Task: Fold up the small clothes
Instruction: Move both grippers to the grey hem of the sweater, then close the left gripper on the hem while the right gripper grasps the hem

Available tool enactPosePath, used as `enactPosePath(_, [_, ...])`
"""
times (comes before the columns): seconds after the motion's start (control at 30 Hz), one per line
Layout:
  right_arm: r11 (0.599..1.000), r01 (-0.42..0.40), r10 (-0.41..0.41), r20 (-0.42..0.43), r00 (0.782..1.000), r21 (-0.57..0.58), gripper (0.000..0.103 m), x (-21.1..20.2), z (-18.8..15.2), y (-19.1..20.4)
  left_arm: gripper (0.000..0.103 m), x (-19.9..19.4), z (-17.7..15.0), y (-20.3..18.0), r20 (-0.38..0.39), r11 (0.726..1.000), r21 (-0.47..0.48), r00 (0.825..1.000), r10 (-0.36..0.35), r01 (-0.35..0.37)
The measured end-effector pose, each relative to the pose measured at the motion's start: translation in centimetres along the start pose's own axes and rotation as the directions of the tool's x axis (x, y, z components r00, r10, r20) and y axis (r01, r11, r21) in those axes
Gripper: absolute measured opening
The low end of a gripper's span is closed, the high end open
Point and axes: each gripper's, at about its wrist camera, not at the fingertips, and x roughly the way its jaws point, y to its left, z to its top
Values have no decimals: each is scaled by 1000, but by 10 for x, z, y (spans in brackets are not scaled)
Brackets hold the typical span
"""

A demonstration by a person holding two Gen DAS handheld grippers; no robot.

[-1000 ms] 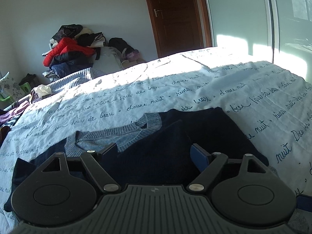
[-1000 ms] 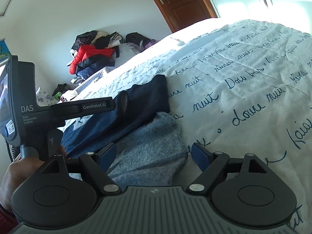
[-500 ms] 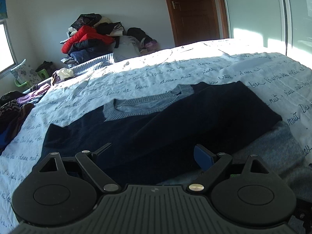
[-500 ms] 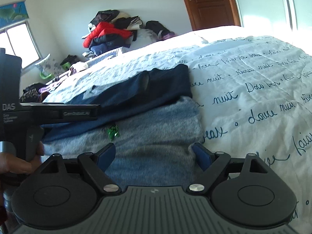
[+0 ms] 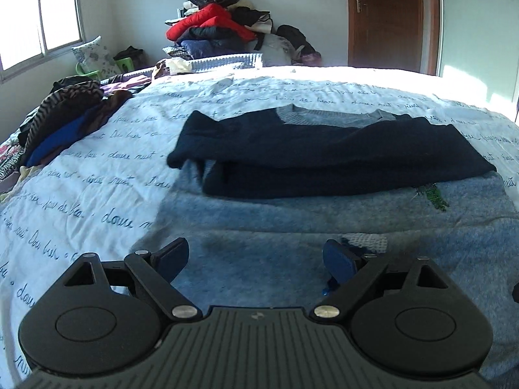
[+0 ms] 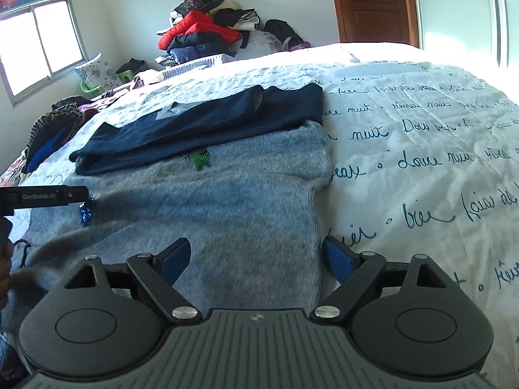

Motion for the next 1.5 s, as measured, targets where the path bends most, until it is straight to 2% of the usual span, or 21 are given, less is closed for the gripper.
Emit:
enactPosePath(0.1, [999, -24, 24, -4, 1000, -21, 89, -11, -7, 2, 89, -20, -10, 23, 25, 1000, -3, 1000, 8, -7])
enactPosePath(0.23, [996, -86, 86, 10, 996, -2, 89, -27, -15, -5, 89, -42, -24, 53, 21, 999, 5, 999, -39, 38])
enactPosePath(0.43, [962, -248, 242, 69, 968, 110, 89, -56, -29, -33, 89, -69, -56, 102, -37, 993, -18, 992, -121, 120])
enactPosePath(0.6, [942, -298, 299, 20, 954, 154, 89, -76, -46, -50, 89, -83, -82, 141, -50, 977, -69, 978, -205, 201])
enactPosePath(0.7, [925, -336, 339, 15, 941, 176, 89, -86, -56, -60, 90, -75, -94, 162, -81, 936, -174, 943, -322, 305])
enactPosePath(0.77, [903, -375, 379, 20, 925, 210, 89, -89, -61, -68, 90, -64, -99, 169, -93, 884, -247, 899, -429, 396])
enactPosePath(0.83, [873, -422, 432, 13, 902, 244, 89, -89, -65, -74, 90, -56, -104, 171, -91, 843, -292, 864, -495, 452])
enactPosePath(0.9, [850, -455, 472, 2, 882, 265, 89, -86, -70, -76, 90, -51, -107, 172, -73, 822, -307, 849, -523, 480])
enactPosePath(0.93, [839, -470, 489, -1, 872, 276, 89, -83, -73, -77, 90, -50, -107, 173, -56, 803, -317, 835, -547, 504])
enactPosePath(1.07, [754, -556, 577, 50, 815, 350, 89, -69, -80, -82, 90, -37, -107, 177, -12, 696, -374, 747, -664, 613])
enactPosePath(1.1, [732, -576, 597, 64, 800, 364, 89, -65, -80, -83, 90, -34, -106, 177, -4, 677, -377, 730, -683, 632])
enactPosePath(1.17, [701, -613, 628, 93, 773, 364, 89, -59, -77, -82, 90, -30, -105, 174, 8, 656, -371, 709, -705, 657])
enactPosePath(1.3, [671, -666, 676, 100, 730, 325, 89, -48, -66, -67, 87, -25, -107, 174, 52, 596, -381, 660, -749, 706])
enactPosePath(1.37, [676, -674, 685, 82, 724, 297, 81, -41, -62, -57, 82, -22, -108, 176, 69, 570, -394, 642, -763, 721])
enactPosePath(1.4, [682, -668, 684, 64, 727, 296, 70, -36, -60, -52, 77, -21, -109, 177, 70, 567, -400, 640, -765, 721])
enactPosePath(1.43, [689, -658, 679, 48, 733, 304, 52, -30, -59, -49, 70, -20, -109, 178, 67, 564, -406, 639, -766, 719])
enactPosePath(1.47, [696, -643, 672, 25, 740, 321, 41, -24, -60, -47, 67, -19, -109, 179, 63, 564, -413, 640, -766, 716])
enactPosePath(1.5, [704, -625, 662, 7, 750, 337, 25, -20, -60, -47, 58, -19, -109, 180, 58, 566, -417, 642, -764, 711])
